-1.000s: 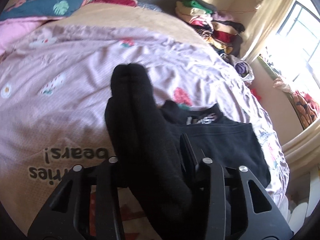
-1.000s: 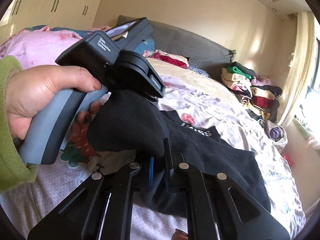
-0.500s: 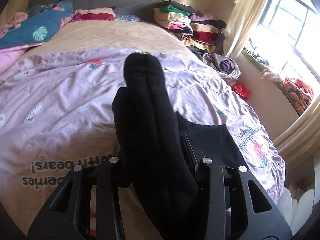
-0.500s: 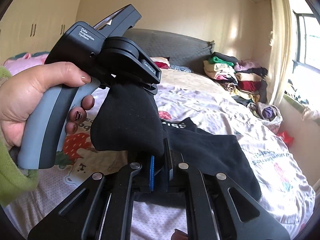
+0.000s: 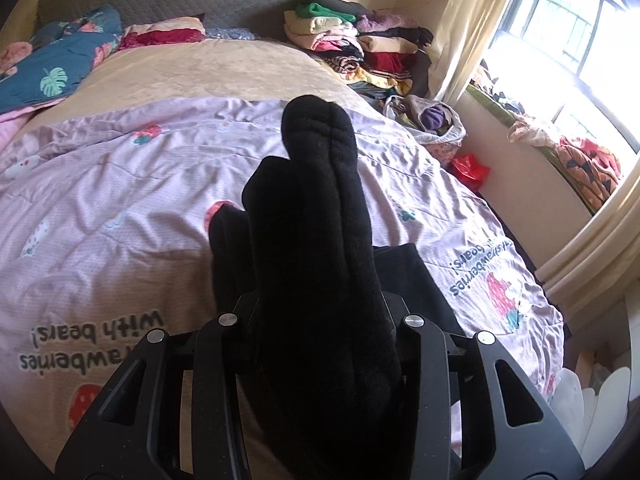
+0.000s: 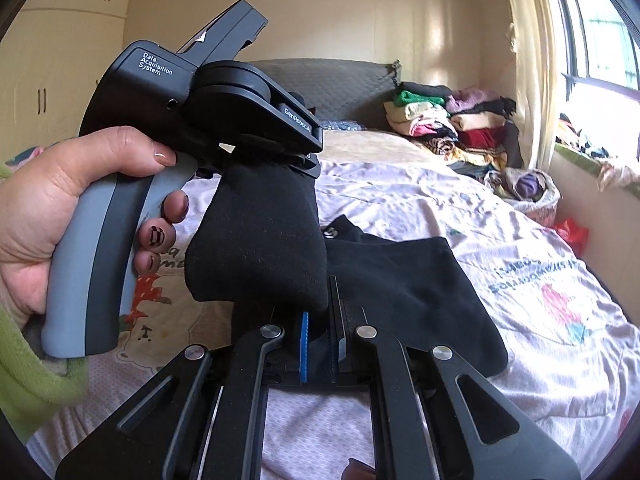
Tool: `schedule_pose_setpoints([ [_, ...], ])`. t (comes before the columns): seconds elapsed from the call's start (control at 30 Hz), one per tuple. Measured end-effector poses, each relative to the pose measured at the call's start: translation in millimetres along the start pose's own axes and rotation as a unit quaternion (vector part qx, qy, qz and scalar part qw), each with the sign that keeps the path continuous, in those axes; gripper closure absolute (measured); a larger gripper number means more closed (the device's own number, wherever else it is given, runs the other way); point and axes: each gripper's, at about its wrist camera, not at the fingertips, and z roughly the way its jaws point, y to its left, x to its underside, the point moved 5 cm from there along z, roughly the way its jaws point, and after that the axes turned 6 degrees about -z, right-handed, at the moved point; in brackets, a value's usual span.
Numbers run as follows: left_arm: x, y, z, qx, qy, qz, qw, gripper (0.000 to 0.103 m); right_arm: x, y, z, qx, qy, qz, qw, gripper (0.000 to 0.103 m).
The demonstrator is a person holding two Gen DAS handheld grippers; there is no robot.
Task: Fold small clothes
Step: 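Lift the held edge with both tools and fold it over the sweatshirt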
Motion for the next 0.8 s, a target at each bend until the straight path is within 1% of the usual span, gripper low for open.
schedule_pose_setpoints([
  [0.07, 2, -7, 5, 0.001, 0.003, 0.003, 1.0000, 0.072, 3, -8, 0, 0.000, 0.005, 0.010, 1.000, 0.097],
  [0.3, 10, -31, 35, 0.005, 0.033, 0.009, 0.9994, 0.072, 18, -36, 3, -0.007, 0.027, 0.058, 0.998, 0.097],
  [0.5, 15, -49, 63, -0.003, 0.056, 0.017, 0.9983, 0.072, 30, -57, 10, -0.021, 0.047, 0.108, 0.993, 0.097],
  [0.67, 24, -60, 88, -0.015, 0.082, 0.016, 0.9964, 0.071, 48, -76, 19, -0.047, 0.076, 0.173, 0.981, 0.097],
  [0.8, 31, -72, 104, -0.026, 0.091, 0.025, 0.9952, 0.063, 61, -87, 25, -0.066, 0.098, 0.218, 0.969, 0.096],
])
